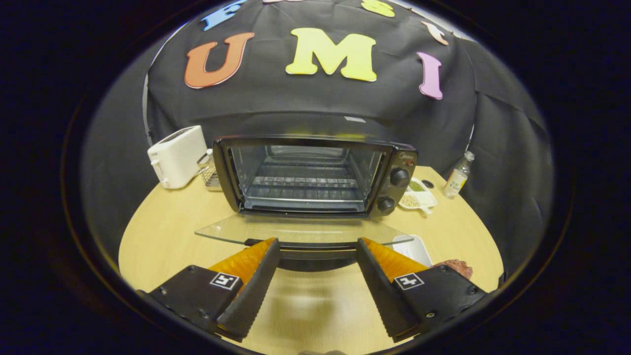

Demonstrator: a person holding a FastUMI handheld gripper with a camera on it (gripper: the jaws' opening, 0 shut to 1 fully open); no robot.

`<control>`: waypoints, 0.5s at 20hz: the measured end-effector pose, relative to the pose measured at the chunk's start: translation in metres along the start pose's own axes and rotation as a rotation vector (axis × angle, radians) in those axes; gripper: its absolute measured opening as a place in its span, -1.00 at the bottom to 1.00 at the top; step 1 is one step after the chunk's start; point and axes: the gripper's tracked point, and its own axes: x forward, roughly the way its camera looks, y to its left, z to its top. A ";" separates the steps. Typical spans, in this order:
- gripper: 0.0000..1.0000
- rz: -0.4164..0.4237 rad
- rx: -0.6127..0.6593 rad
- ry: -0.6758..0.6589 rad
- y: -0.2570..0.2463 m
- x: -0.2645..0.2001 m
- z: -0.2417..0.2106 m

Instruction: Open the toaster oven, put the food inside, and close the toaster oven door.

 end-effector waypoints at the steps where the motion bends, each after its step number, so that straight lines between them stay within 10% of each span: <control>1: 0.98 -0.001 -0.003 0.012 0.000 0.001 -0.008; 10: 0.98 0.001 -0.014 0.181 0.006 0.025 -0.087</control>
